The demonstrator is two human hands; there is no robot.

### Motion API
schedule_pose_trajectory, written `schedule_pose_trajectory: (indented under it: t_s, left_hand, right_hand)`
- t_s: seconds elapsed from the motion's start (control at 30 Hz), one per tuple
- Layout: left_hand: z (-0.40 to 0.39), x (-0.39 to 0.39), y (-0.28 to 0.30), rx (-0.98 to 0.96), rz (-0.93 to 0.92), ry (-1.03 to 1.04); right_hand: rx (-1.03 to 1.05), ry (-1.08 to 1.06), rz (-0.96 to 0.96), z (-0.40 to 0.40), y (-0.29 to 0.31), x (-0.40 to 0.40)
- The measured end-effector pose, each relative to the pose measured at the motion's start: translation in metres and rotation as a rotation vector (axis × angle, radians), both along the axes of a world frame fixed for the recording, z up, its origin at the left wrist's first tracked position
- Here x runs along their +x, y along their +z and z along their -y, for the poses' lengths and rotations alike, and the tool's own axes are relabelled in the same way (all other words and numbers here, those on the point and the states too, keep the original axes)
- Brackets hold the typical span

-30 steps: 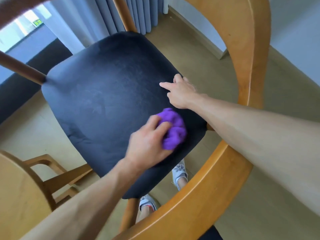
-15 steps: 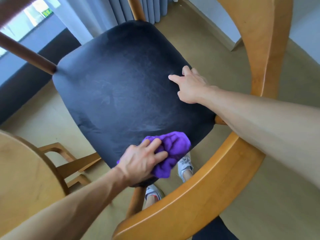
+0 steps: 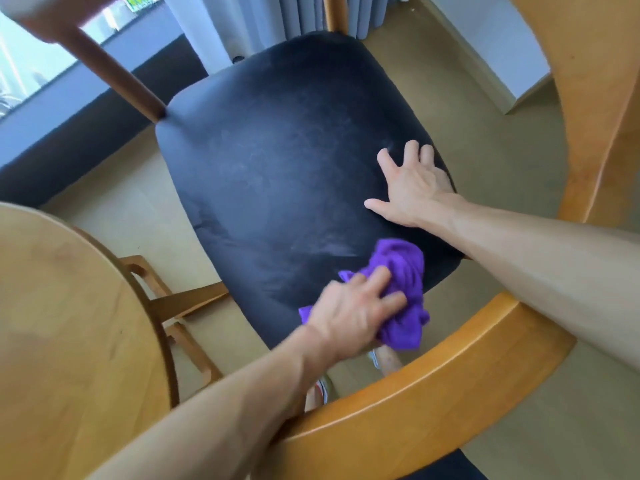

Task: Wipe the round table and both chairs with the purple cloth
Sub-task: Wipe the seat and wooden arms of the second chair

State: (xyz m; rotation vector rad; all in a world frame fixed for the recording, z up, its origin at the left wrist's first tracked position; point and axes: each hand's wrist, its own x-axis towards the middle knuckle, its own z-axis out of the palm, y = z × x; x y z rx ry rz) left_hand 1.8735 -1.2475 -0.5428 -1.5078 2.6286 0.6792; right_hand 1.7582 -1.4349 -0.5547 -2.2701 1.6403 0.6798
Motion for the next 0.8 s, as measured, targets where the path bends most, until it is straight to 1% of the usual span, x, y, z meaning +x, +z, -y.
schedule_pose_trajectory:
  t_s: [0.07, 0.17, 0.2, 0.23, 0.33, 0.4, 0.47, 0.53, 0.6, 0.67, 0.73, 0.8]
  left_hand:
    - [-0.008, -0.002, -0.014, -0.011, 0.020, -0.119]
    - [-0.011, 0.035, -0.019, -0.038, 0.004, -0.200]
    - [-0.015, 0.052, -0.017, -0.026, 0.010, -0.226]
    - [-0.020, 0.070, -0.016, -0.022, 0.023, -0.237]
    - [-0.032, 0.120, -0.010, 0.025, 0.085, -0.161]
    - [-0.035, 0.137, -0.003, 0.070, 0.155, -0.047]
    - [-0.032, 0.138, 0.004, 0.048, 0.198, 0.080]
    - [-0.026, 0.124, 0.011, 0.000, 0.148, 0.159]
    - [-0.022, 0.100, 0.013, -0.041, 0.017, 0.145]
    - [-0.026, 0.071, 0.008, -0.038, -0.097, 0.047]
    - [-0.035, 0.052, -0.005, -0.021, -0.111, -0.106]
    - [-0.044, 0.056, -0.014, -0.009, -0.065, -0.158]
  right_hand:
    - [-0.071, 0.049, -0.003, -0.005, -0.003, 0.004]
    - [-0.172, 0.368, 0.104, -0.012, 0.001, 0.022]
    - [-0.161, 0.449, 0.152, -0.017, 0.003, 0.033]
    - [-0.129, 0.486, 0.187, -0.023, 0.002, 0.044]
    - [-0.015, 0.469, 0.172, -0.043, -0.007, 0.065]
    - [-0.014, 0.464, 0.150, -0.050, -0.011, 0.068]
    - [-0.026, 0.463, 0.154, -0.049, -0.011, 0.067]
    - [-0.028, 0.461, 0.148, -0.049, -0.011, 0.067]
    - [-0.046, 0.455, 0.151, -0.051, -0.012, 0.068]
    - [-0.052, 0.451, 0.168, -0.052, -0.012, 0.068]
    - [-0.048, 0.434, 0.184, -0.051, -0.011, 0.066]
    - [-0.052, 0.439, 0.173, -0.053, -0.011, 0.065]
